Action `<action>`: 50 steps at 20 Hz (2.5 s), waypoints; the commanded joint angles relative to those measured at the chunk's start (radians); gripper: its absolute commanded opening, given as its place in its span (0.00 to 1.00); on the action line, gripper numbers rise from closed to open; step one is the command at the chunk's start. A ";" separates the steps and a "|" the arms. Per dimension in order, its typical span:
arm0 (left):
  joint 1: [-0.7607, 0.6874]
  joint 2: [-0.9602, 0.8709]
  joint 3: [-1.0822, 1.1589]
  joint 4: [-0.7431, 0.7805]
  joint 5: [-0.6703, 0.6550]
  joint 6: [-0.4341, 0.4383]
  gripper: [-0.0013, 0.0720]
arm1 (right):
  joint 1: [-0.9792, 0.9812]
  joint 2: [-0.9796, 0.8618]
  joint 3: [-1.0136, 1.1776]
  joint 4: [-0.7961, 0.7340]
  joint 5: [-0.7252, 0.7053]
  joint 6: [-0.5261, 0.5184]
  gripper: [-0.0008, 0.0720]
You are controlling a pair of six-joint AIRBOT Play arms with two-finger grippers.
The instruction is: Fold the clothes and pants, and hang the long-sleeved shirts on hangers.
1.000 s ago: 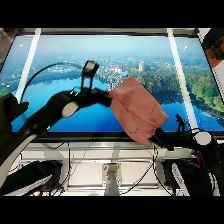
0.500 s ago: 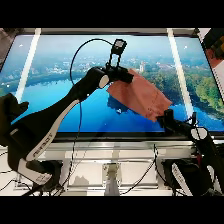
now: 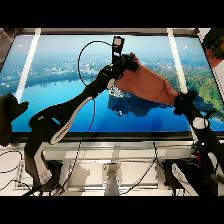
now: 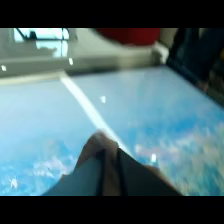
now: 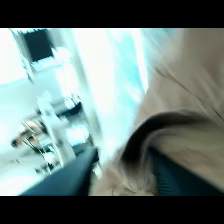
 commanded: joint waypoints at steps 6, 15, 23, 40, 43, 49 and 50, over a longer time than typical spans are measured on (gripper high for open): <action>0.080 -0.044 0.006 -0.151 0.117 -0.025 0.75 | -0.043 -0.410 0.409 -0.134 0.230 -0.329 0.86; 0.190 0.283 0.006 -0.062 -0.475 -0.008 0.75 | -0.506 -0.582 0.742 -0.194 1.375 -0.995 0.86; 0.169 0.505 0.006 -0.062 -0.768 0.140 0.75 | -0.481 -0.848 0.771 -0.153 1.450 -1.089 0.96; 0.166 0.512 0.005 -0.063 -0.829 0.140 0.75 | -0.289 -0.912 0.803 -0.112 1.170 -0.850 0.08; 0.166 0.512 0.005 -0.063 -0.829 0.140 0.75 | -0.312 -0.907 0.903 -0.055 1.235 -0.848 0.02; 0.166 0.512 0.005 -0.063 -0.829 0.140 0.75 | -0.494 -0.904 1.182 -0.076 1.152 -0.634 0.02; 0.166 0.512 0.005 -0.063 -0.829 0.140 0.75 | -0.541 -0.904 1.204 -0.080 1.152 -0.620 0.02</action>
